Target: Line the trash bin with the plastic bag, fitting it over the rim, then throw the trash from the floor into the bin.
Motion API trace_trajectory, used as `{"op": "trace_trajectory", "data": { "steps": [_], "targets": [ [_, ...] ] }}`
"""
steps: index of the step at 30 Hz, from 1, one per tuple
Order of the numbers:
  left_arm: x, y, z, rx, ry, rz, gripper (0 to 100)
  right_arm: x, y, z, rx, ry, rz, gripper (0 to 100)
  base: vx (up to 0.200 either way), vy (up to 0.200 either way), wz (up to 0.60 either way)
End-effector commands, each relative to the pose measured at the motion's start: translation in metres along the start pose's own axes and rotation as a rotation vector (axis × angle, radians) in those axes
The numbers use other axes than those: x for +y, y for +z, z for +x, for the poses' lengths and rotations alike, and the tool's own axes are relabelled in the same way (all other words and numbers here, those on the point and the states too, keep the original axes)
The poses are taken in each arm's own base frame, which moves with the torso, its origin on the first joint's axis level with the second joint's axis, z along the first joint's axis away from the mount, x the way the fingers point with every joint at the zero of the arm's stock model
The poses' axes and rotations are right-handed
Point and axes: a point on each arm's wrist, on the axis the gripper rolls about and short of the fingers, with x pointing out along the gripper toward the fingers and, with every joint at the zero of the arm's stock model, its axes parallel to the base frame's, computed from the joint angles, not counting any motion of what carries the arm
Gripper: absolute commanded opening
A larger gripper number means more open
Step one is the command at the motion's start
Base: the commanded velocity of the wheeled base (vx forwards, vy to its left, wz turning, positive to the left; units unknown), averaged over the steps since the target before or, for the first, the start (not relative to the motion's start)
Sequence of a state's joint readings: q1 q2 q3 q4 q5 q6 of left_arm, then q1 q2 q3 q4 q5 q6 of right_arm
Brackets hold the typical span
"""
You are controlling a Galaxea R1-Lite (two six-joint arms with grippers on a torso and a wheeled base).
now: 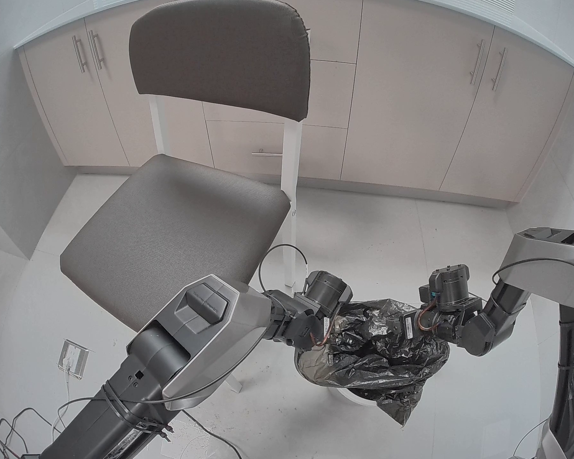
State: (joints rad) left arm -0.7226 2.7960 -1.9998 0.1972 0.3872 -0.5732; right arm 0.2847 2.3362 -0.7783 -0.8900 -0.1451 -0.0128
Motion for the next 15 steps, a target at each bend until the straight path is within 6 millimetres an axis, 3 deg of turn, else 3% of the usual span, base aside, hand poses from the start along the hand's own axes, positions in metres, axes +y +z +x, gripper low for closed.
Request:
{"op": "trace_trajectory", "data": {
  "steps": [1,7,15],
  "targets": [
    [0.0,0.0,0.0,0.001,-0.002,0.002,100,-0.01,0.001,-0.008,0.0,-0.021,0.016,100,0.0,0.0,0.0],
    [0.0,0.0,0.0,0.002,-0.003,0.002,100,-0.018,-0.004,-0.006,0.018,-0.04,0.029,100,0.0,0.0,0.0],
    [0.0,0.0,0.0,0.0,-0.003,0.0,100,-0.04,-0.009,0.015,0.031,-0.091,0.067,100,0.0,0.0,0.0]
  ]
}}
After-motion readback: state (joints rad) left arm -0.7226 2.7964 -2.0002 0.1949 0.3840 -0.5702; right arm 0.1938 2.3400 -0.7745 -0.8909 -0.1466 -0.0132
